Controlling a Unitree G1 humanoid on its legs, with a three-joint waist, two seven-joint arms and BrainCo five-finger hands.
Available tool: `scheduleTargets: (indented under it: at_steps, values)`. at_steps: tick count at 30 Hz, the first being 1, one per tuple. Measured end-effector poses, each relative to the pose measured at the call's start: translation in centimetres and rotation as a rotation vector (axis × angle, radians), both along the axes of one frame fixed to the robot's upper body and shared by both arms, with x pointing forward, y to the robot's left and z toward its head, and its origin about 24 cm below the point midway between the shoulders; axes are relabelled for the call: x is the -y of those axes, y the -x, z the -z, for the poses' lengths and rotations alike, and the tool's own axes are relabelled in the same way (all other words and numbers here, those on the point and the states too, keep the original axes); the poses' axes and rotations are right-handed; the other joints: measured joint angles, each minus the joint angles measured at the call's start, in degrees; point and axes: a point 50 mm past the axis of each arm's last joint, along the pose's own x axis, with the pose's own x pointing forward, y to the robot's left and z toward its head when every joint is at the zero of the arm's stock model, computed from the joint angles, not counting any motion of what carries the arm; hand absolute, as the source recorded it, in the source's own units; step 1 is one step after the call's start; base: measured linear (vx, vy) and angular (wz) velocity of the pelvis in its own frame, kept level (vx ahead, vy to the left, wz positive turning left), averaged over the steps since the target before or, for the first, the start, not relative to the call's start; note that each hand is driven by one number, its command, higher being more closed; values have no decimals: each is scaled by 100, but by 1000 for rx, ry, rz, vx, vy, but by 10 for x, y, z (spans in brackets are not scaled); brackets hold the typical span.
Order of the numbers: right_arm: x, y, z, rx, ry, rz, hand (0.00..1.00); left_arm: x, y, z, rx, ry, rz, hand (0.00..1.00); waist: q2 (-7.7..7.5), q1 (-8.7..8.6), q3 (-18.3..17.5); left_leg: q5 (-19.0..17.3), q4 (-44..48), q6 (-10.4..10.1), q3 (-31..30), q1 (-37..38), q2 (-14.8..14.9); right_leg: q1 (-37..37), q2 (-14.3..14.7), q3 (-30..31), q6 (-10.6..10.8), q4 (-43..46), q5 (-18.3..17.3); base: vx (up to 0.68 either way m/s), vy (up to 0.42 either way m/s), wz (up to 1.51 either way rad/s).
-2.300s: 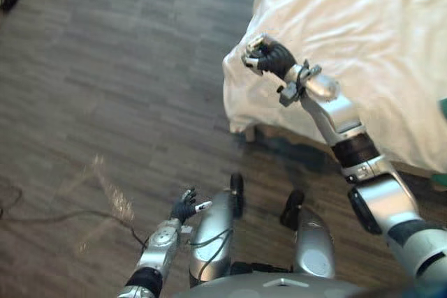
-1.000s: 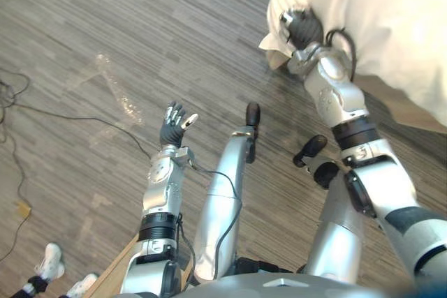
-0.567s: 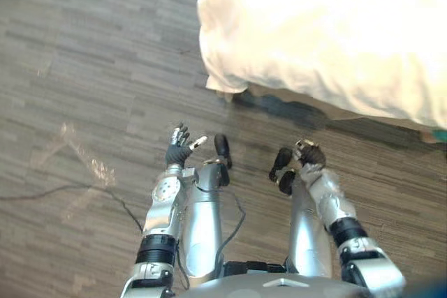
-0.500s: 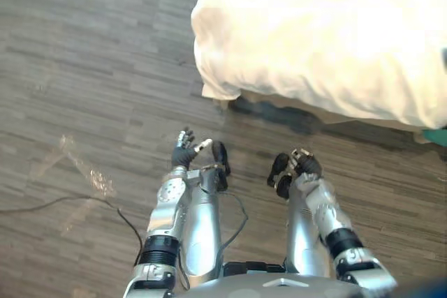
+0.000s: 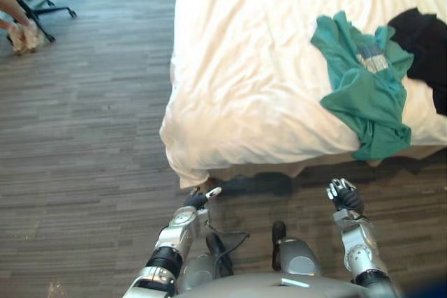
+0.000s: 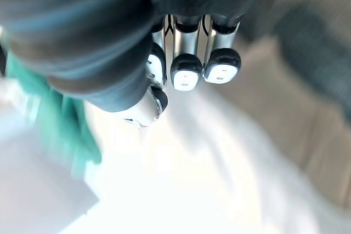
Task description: Tidy the bed and pick cloth on bed and put in laundry
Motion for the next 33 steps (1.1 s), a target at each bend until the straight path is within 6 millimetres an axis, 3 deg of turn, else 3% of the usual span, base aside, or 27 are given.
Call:
scheduleTargets:
  at_steps: [4, 6, 9, 13, 14, 15, 18, 19, 20, 21, 22, 24, 25, 27, 29, 33]
  values:
    - [-13, -18, -41, 184, 50, -151, 100, -1, 43, 18, -133, -10, 40, 0, -70, 74, -207, 49, -203, 18, -209, 283, -113, 463, -12, -196, 74, -291, 45, 64, 25, 27]
    - [-23, -23, -48, 209, 53, -227, 100, -2, 62, 24, -181, -27, 65, 0, -112, 121, -283, 86, -308, 32, -301, 432, -165, 632, -25, -274, 93, -398, 58, 5, 39, 29]
    - [-48, -32, -51, 195, 19, -366, 100, -7, 72, 26, -200, -54, 116, 0, -144, 343, -391, 188, -453, 56, -454, 552, -252, 810, -38, -404, 106, -488, 81, -42, 20, 24]
    - [-82, -50, -59, 192, -68, -486, 100, -11, 83, 28, -213, -70, 146, 0, -107, 456, -374, 333, -626, 101, -625, 721, -300, 1010, -41, -550, 108, -530, 125, -85, 11, 18]
    - [-94, -67, -74, 236, -101, -503, 100, -9, 74, 26, -185, -75, 169, 0, -100, 585, -229, 346, -549, 115, -669, 605, -297, 922, -67, -564, 93, -512, 146, -168, 24, 10]
    - [-99, -78, -85, 266, -113, -503, 100, -8, 66, 24, -161, -73, 178, 0, -52, 608, -130, 310, -430, 116, -718, 439, -291, 807, -97, -583, 100, -481, 141, -243, 37, 18]
    - [-124, -141, -193, 565, -130, -524, 100, 2, 7, 3, 29, -71, 225, 0, 113, 731, 749, 178, 124, 30, -979, -699, -221, -226, -202, -612, 81, -33, 102, -299, 21, 13]
    - [-126, -151, -227, 657, -123, -523, 100, 7, -13, -7, 94, -68, 241, 0, 168, 751, 1063, 202, 146, -8, -1064, -974, -248, -509, -222, -611, 82, 13, 102, -229, 42, 15]
    - [-128, -157, -250, 715, -125, -521, 100, 9, -28, -14, 139, -70, 250, 0, 200, 778, 1266, 219, 148, -28, -1103, -1165, -265, -704, -227, -607, 83, 26, 103, -206, 42, 10]
    - [-131, -164, -288, 799, -119, -514, 100, 15, -54, -29, 223, -78, 265, 0, 269, 904, 1593, 292, 208, -19, -1143, -1565, -256, -1093, -225, -574, 70, 119, 183, -228, 31, 3]
    - [-129, -169, -307, 826, -97, -504, 100, 19, -73, -40, 288, -85, 274, 0, 287, 1014, 1703, 376, 349, -19, -1150, -1987, -262, -1512, -240, -577, 14, 259, 362, -214, 16, 6]
    - [-123, -173, -318, 837, -67, -485, 100, 27, -94, -56, 378, -95, 277, 0, 340, 1052, 1760, 405, 513, 2, -1237, -2532, -319, -2073, -345, -580, -40, 539, 399, -113, 8, 30]
    - [-119, -174, -320, 833, -55, -468, 100, 36, -106, -67, 434, -88, 266, 0, 422, 1101, 1814, 619, 654, 159, -1243, -2820, -308, -2387, -393, -572, -149, 794, 449, -42, 12, 25]
    - [-115, -175, -320, 824, -61, -433, 100, 45, -121, -82, 499, -85, 240, 0, 449, 1189, 1840, 612, 983, 330, -1244, -3257, -317, -2855, -475, -488, -187, 1153, 365, -4, 5, 2]
    - [-114, -175, -325, 839, -71, -407, 100, 53, -135, -97, 546, -65, 196, 0, 482, 1198, 1906, 546, 1300, 426, -1336, -3626, -329, -3210, -577, -479, -205, 1511, 213, 17, -13, 11]
    - [-121, -154, -360, 1017, -169, -369, 100, 65, -156, -130, 652, -12, 97, 0, 495, 1169, 1928, 188, 2134, 425, -1409, -4435, -218, -4021, -721, -392, -299, 2462, -246, -60, -21, 13]
